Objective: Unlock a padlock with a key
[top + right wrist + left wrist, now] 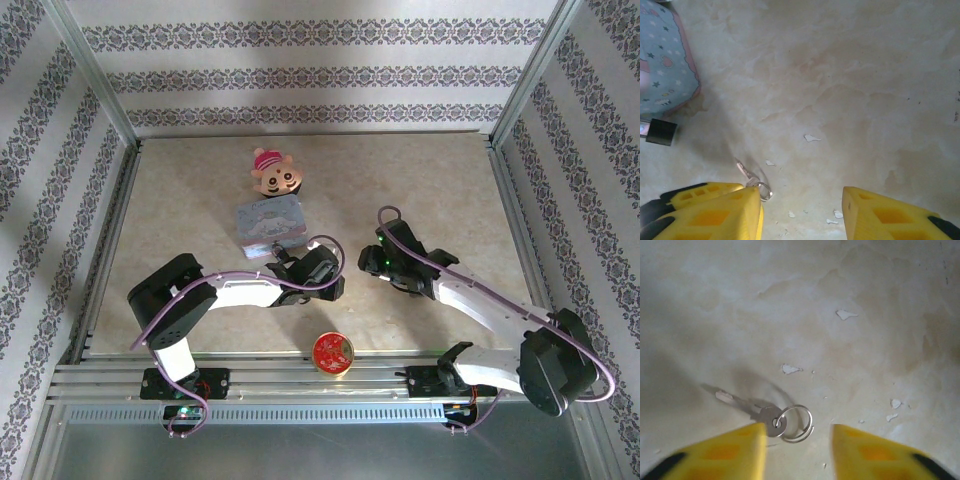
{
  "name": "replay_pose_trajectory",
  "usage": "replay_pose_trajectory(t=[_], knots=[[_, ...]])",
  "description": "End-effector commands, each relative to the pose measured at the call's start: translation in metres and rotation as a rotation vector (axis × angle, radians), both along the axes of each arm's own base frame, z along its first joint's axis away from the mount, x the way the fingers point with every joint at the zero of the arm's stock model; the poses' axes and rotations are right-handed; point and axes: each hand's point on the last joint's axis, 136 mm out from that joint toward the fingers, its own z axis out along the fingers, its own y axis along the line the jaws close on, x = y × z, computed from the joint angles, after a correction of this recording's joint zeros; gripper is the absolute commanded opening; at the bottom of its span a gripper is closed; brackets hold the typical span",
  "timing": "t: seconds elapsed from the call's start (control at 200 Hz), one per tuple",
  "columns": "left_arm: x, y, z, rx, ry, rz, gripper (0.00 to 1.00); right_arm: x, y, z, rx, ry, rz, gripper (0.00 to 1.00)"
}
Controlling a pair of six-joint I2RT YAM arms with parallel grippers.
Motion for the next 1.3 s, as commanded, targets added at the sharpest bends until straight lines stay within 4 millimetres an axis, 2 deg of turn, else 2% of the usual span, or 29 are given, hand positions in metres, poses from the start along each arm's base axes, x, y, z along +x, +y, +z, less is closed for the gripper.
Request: replay_pose_trajectory(t=[0.0,0.075,0.15,0.245,0.34,0.475,0.765,0.989,1.294], knots=[[-0.008,0.002,0.017,-0.021,0.005,0.0,0.52,-0.001,-0.005,-0.002,-0.096,-0.013,0.04,0.46],[-0.008,0.01,0.035,-0.031,-0.031,0.013,0.56,-0.003,-0.005,-0.004,-0.14,-0.007,0.067,0.43],[-0.004,0.026,0.055,-0.02,-0.089,0.055,0.6,-0.006,-0.004,-0.005,-0.199,0.0,0.1,0.41],[0.006,0.062,0.076,0.012,-0.148,0.169,0.68,-0.008,0.005,-0.004,-0.257,0.004,0.151,0.4],[0.015,0.101,0.086,0.009,-0.156,0.304,0.74,-0.012,0.021,-0.005,-0.273,0.014,0.212,0.39],[0.025,0.142,0.088,-0.02,-0.127,0.431,1.0,-0.018,0.057,-0.006,-0.341,-0.014,0.377,0.38],[0.041,0.213,0.081,-0.067,-0.067,0.677,0.99,-0.026,0.083,-0.036,-0.684,0.099,0.678,0.32],[0.042,0.232,0.074,-0.107,-0.041,0.741,0.99,-0.025,0.089,-0.053,-0.742,0.147,0.758,0.31],[0.04,0.234,0.06,-0.133,0.004,0.763,0.99,-0.026,0.102,-0.066,-0.73,0.179,0.828,0.32]])
